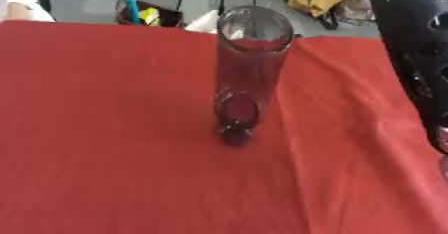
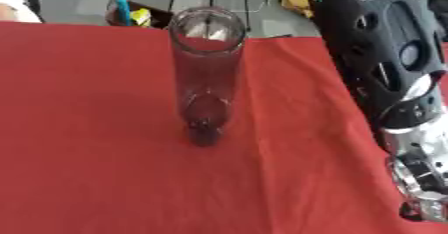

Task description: Arrange flowers into the vase.

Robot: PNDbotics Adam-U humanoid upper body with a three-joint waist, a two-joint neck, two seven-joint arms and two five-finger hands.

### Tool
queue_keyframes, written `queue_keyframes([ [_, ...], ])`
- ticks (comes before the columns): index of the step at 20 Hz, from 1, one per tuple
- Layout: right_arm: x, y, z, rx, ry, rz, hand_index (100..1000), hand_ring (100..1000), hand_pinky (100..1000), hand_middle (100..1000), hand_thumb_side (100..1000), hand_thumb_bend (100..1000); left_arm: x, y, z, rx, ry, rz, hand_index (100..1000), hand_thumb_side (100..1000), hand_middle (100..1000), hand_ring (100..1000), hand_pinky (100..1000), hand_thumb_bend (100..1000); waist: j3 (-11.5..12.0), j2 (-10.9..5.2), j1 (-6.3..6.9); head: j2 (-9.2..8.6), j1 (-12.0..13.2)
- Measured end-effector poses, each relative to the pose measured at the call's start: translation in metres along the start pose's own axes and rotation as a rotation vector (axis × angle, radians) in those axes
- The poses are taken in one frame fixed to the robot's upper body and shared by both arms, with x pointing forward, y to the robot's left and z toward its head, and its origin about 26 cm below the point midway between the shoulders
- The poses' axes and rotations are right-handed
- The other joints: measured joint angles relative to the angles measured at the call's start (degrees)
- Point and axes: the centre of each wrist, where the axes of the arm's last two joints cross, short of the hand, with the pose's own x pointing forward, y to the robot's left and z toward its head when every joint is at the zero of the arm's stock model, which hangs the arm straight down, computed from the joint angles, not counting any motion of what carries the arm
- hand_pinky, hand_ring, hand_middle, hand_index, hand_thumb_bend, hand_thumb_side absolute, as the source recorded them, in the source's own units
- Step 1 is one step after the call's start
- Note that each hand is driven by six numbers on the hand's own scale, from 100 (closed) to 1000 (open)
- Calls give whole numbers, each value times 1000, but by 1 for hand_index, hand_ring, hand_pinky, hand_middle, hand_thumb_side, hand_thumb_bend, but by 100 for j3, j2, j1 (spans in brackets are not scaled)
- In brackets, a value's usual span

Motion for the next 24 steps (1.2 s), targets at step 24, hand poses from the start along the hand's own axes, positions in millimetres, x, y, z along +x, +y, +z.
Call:
queue_keyframes([
  [24,5,29,11,-29,-16,-92,100,100,100,100,599,100,0,-4,-1,-24,7,35,961,967,854,859,720,100,103,-39,-5,307,61],
])
